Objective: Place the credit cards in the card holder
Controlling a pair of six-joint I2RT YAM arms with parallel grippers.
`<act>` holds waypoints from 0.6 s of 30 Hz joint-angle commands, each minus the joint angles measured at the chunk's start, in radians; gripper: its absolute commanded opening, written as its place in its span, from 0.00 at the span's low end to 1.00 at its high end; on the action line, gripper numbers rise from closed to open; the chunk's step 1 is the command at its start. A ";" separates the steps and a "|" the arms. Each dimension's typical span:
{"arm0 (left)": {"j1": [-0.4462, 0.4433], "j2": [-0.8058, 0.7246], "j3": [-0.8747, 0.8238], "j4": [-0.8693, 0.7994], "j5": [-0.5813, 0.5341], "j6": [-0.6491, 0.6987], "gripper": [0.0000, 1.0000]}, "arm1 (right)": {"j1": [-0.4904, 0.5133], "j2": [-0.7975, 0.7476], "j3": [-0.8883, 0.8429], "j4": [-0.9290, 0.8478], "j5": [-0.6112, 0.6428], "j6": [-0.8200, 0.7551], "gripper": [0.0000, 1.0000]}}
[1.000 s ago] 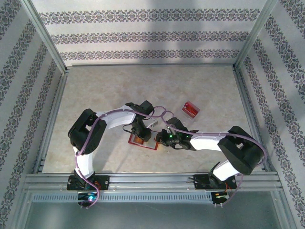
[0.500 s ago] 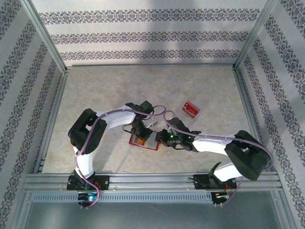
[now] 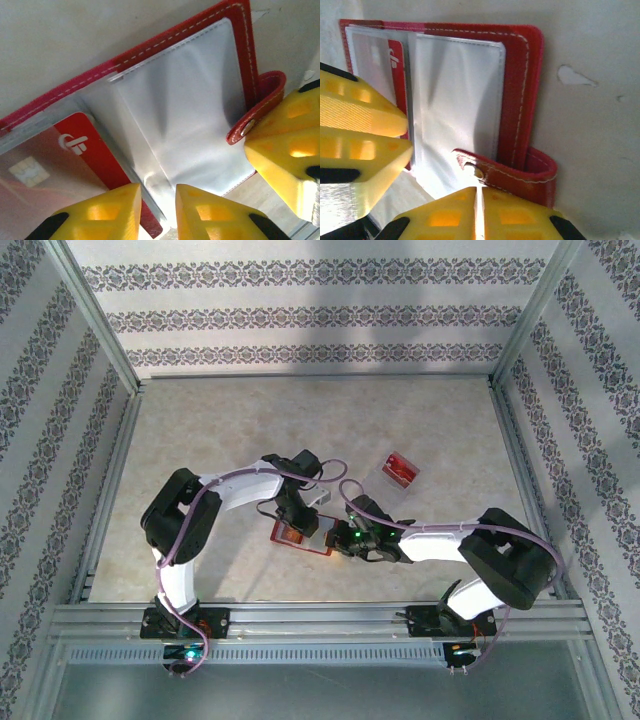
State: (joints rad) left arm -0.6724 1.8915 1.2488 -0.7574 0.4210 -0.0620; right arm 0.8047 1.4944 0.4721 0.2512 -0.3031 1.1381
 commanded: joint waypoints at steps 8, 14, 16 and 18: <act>-0.013 0.069 0.036 -0.043 0.006 -0.038 0.36 | -0.019 0.031 -0.018 0.018 0.006 0.012 0.09; -0.015 0.100 0.019 -0.032 -0.014 -0.033 0.31 | -0.020 0.039 -0.012 0.027 0.003 0.010 0.09; -0.015 0.100 0.007 -0.025 -0.016 -0.031 0.25 | -0.021 0.039 -0.011 0.026 0.001 0.009 0.09; -0.015 0.094 0.001 -0.022 -0.025 -0.026 0.19 | -0.020 0.028 -0.012 0.022 0.004 0.011 0.09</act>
State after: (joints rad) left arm -0.6743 1.9392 1.2823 -0.7742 0.4126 -0.0898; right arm 0.7937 1.5131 0.4690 0.2890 -0.3069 1.1492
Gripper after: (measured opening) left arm 0.210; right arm 0.091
